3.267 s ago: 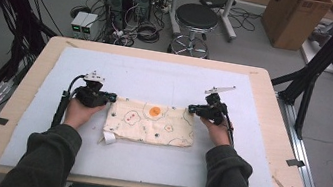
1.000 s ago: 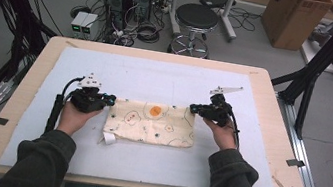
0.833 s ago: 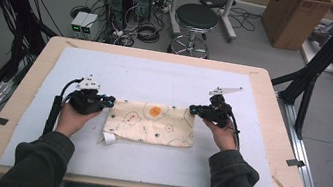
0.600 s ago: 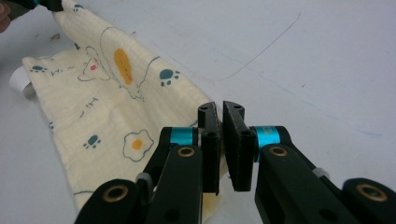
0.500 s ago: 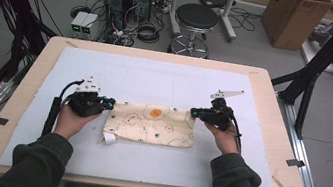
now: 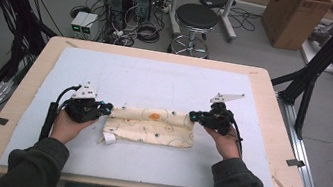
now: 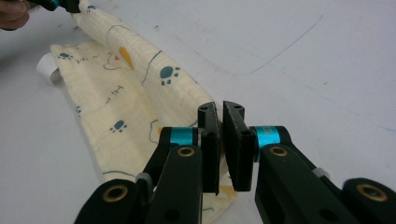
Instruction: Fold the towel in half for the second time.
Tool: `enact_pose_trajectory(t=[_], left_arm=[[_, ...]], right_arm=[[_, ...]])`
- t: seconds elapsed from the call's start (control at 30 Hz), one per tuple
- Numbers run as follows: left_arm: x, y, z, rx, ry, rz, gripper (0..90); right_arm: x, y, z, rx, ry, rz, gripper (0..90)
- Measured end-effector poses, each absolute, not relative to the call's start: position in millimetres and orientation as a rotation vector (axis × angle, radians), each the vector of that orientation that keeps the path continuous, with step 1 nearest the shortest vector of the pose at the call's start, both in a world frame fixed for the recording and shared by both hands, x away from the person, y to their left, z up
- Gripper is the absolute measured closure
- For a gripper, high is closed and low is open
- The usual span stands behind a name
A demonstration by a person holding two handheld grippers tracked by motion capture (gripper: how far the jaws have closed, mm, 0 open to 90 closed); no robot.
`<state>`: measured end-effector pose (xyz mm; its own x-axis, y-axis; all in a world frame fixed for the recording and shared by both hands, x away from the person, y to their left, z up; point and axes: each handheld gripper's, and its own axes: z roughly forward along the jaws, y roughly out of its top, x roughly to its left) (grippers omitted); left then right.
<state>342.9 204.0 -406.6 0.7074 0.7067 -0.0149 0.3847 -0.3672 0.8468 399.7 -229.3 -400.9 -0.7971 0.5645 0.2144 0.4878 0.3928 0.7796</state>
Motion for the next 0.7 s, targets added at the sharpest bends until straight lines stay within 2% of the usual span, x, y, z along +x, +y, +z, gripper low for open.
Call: enact_pose_trajectory(t=[0.7], left_arm=[[320,197,-418,2.097,0.762,0.446,85.2]], right_arm=[[374,-232,-413,0.932,2.586,1.375,85.1]])
